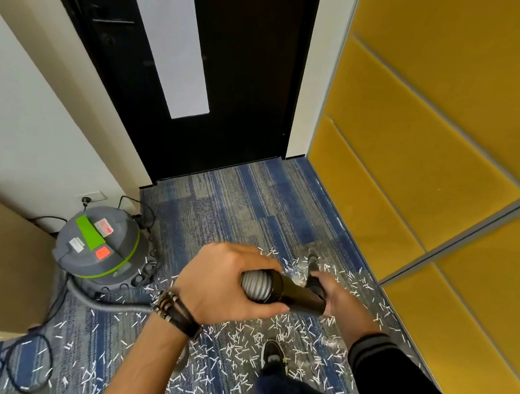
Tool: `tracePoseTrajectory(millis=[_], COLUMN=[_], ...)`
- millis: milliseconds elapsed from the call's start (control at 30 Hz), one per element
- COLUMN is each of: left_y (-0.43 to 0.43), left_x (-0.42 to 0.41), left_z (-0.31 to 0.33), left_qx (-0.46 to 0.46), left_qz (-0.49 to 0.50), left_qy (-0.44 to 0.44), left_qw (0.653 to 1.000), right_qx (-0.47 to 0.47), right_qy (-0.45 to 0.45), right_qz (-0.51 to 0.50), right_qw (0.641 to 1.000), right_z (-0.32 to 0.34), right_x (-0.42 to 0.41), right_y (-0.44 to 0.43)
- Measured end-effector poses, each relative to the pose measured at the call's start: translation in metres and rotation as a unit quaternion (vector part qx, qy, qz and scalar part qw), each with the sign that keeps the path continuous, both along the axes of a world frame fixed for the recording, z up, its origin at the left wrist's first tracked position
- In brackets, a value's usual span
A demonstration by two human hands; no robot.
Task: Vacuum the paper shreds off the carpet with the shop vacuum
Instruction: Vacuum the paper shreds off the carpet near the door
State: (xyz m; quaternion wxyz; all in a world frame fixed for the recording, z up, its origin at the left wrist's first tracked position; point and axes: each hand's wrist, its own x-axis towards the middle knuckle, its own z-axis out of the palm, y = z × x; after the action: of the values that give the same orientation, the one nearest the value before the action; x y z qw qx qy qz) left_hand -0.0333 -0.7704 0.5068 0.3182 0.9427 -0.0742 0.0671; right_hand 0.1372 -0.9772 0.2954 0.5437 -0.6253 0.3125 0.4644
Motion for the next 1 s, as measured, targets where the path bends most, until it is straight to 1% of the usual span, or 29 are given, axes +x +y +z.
tracePoseTrajectory(millis=[100, 167, 267, 367, 467, 600, 800, 900, 1000], left_y=[-0.009, -0.018, -0.029, -0.027, -0.016, -0.011, -0.014, -0.013, -0.014], left_x=[0.011, 0.020, 0.028, 0.031, 0.031, 0.033, 0.032, 0.035, 0.042], left_z=[-0.001, 0.000, 0.004, 0.005, 0.007, 0.007, 0.001, -0.002, -0.003], left_qx=[-0.001, 0.015, 0.020, 0.009, 0.003, 0.013, 0.002, -0.007, -0.007], left_qz=[-0.038, -0.069, -0.101, -0.087, -0.057, -0.075, -0.105, -0.092, -0.065], left_qy=[0.020, 0.023, 0.021, 0.003, -0.017, 0.000, 0.023, 0.022, 0.007], left_qw=[0.999, 0.997, 0.994, 0.996, 0.998, 0.997, 0.994, 0.996, 0.998], right_qx=[0.005, 0.024, 0.023, 0.024, 0.019, 0.014, 0.004, 0.013, 0.002], right_qy=[-0.003, 0.004, 0.022, 0.041, 0.033, 0.023, 0.033, 0.027, -0.002], right_qz=[-0.051, -0.086, -0.101, -0.107, -0.089, -0.081, -0.114, -0.119, -0.107], right_qw=[0.999, 0.996, 0.994, 0.993, 0.995, 0.996, 0.993, 0.992, 0.994], right_z=[-0.014, -0.019, -0.025, -0.012, -0.003, -0.005, -0.021, -0.012, -0.002], right_x=[-0.003, -0.008, -0.013, -0.004, 0.005, -0.002, -0.021, -0.016, 0.001], right_y=[-0.017, -0.027, -0.045, -0.051, -0.043, -0.030, -0.042, -0.053, -0.066])
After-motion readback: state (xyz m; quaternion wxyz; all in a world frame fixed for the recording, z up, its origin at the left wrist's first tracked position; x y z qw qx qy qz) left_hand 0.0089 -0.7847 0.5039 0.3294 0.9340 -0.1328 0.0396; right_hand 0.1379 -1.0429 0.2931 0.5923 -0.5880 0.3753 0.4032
